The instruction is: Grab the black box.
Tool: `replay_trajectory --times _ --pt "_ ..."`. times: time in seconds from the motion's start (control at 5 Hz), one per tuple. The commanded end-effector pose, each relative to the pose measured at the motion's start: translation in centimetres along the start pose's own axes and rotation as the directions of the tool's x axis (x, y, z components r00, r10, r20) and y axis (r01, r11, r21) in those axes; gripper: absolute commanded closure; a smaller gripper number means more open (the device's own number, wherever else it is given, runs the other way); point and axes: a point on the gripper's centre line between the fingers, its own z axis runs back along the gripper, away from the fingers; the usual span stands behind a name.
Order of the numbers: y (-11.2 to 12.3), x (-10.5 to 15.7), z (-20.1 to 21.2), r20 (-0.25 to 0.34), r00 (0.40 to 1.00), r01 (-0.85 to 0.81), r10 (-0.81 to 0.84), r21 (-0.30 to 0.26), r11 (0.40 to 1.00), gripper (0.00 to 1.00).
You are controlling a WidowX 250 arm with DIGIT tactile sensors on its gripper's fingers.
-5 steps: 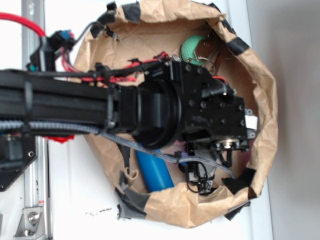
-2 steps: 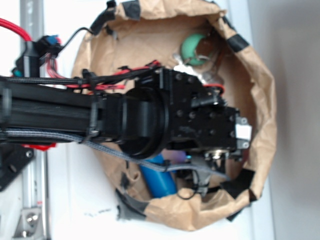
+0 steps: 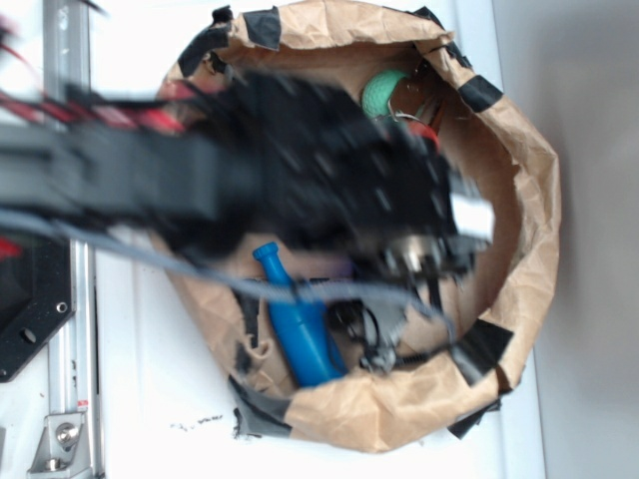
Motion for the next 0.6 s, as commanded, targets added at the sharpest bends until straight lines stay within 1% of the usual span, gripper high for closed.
replay_trajectory --times 0.0,0.2,0.4 --pt "3.1 -1.6 5.8 0.1 0.965 -0.243 0.241 0.007 0.97 1.0" --pt "2.6 -1.3 5.7 0.053 0.966 -0.255 0.253 0.046 0.966 1.0" --pt "2.1 -0.7 5.6 0.04 0.98 -0.198 0.196 0.065 0.978 1.0"
